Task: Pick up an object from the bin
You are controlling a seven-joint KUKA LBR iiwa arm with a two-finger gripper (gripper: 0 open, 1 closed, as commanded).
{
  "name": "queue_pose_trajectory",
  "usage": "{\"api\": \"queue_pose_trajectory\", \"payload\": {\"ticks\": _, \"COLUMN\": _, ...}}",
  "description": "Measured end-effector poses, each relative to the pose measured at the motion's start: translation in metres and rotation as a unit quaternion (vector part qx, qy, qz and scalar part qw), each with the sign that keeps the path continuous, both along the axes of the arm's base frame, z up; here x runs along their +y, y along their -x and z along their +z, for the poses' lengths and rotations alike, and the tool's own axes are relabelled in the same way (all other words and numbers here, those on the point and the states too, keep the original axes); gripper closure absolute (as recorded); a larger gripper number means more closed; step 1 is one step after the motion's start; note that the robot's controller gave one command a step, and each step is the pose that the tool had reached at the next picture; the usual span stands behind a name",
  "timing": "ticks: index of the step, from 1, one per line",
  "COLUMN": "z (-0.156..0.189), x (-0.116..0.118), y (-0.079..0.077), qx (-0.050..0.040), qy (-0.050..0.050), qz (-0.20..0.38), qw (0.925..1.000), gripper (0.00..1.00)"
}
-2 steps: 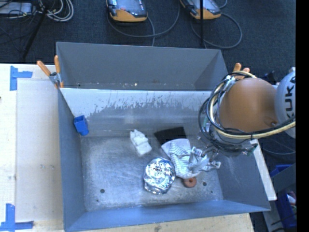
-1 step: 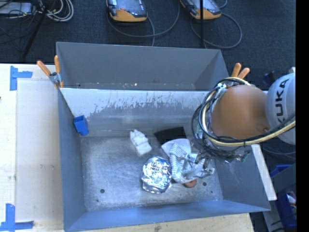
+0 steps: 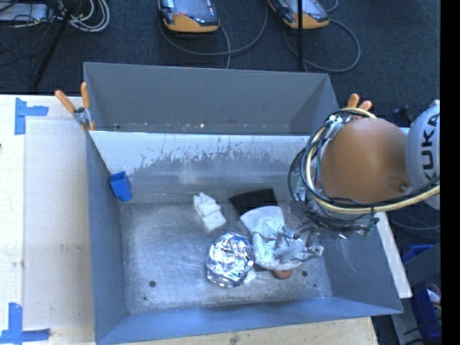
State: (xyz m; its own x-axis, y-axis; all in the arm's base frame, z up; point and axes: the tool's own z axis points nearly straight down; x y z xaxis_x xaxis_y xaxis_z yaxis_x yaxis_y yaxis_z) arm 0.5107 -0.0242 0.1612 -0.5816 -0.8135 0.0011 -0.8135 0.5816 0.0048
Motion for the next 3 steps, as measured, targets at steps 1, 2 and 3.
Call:
{"api": "queue_pose_trajectory", "payload": {"ticks": 1, "z": -0.015, "x": -0.005, "y": -0.007, "qx": -0.0062, "qy": 0.001, "qz": -0.002, "qw": 1.0, "gripper": 1.0}}
{"api": "queue_pose_trajectory", "payload": {"ticks": 2, "z": -0.05, "x": 0.015, "y": 0.01, "qx": -0.0009, "qy": 0.001, "qz": 0.051, "qw": 0.9987, "gripper": 1.0}}
{"api": "queue_pose_trajectory", "payload": {"ticks": 3, "z": -0.033, "x": 0.03, "y": 0.01, "qx": 0.0003, "qy": 0.0, "qz": 0.076, "qw": 0.9971, "gripper": 1.0}}
